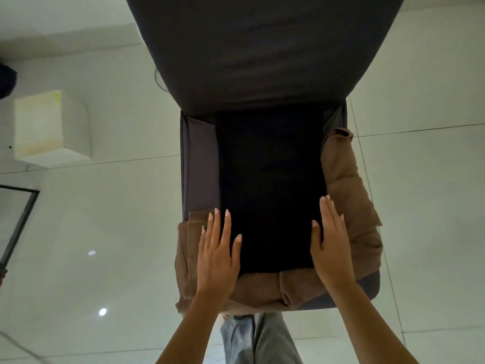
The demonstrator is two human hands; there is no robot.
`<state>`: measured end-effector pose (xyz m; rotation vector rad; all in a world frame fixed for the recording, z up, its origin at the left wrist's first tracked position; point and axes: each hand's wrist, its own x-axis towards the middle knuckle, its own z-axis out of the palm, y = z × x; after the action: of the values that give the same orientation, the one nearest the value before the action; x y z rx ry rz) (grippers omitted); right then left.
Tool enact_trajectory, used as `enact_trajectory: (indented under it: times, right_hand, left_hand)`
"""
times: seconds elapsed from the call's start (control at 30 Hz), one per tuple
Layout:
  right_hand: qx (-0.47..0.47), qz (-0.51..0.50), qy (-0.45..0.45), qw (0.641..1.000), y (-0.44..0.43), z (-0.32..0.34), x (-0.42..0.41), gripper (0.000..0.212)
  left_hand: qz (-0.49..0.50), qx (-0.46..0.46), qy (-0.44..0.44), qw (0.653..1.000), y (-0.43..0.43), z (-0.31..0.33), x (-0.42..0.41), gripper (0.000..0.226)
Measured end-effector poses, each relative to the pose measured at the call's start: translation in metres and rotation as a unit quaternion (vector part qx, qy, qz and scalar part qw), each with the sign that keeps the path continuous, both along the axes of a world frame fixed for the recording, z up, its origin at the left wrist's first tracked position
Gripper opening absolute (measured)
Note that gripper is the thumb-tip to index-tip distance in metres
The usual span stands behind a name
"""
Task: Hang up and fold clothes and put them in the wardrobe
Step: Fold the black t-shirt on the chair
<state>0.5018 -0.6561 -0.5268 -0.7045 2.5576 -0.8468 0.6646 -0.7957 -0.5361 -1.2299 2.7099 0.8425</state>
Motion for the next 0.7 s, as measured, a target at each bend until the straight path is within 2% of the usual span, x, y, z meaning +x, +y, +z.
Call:
enact_trajectory:
  times: [0.07,0.17,0.23,0.3,0.37,0.47,0.53,0.63,0.7]
  right_hand:
    - [-0.039,-0.046,-0.029,0.998,0.010,0.005,0.016,0.051]
    - [-0.074,-0.144,-0.026,0.986,0.015,0.018,0.037,0.040]
    - [-0.062,-0.221,-0.032,0.973,0.015,0.028,0.043,0.033]
    - [-0.039,-0.267,-0.099,0.958,0.014,0.041,0.040,0.033]
    - [-0.002,-0.274,-0.200,0.941,0.014,0.050,0.030,0.033]
    - [0.054,-0.243,-0.266,0.931,0.014,0.068,0.012,0.034]
    - [0.041,-0.225,-0.325,0.917,0.009,0.085,0.003,0.034]
    - [-0.020,-0.199,-0.408,0.891,-0.003,0.123,-0.007,0.019]
    - [-0.060,-0.168,-0.398,0.900,-0.013,0.141,-0.014,0.013]
  left_hand:
    - [-0.020,-0.010,-0.009,1.000,0.003,0.000,0.010,0.059]
    - [-0.032,-0.018,-0.025,0.999,0.005,0.002,0.023,0.057]
    - [-0.034,-0.034,-0.028,0.998,0.007,0.008,0.024,0.055]
    - [-0.054,-0.056,-0.016,0.997,0.010,0.018,0.019,0.053]
    - [-0.102,-0.029,0.006,0.994,0.014,0.031,0.008,0.067]
    - [-0.222,0.017,0.008,0.975,0.026,0.047,-0.012,0.083]
    - [-0.257,0.021,0.006,0.966,0.034,0.053,-0.025,0.085]
    - [-0.223,0.052,0.021,0.973,0.035,0.063,-0.049,0.082]
    - [-0.153,0.138,0.083,0.975,0.026,0.077,-0.062,0.071]
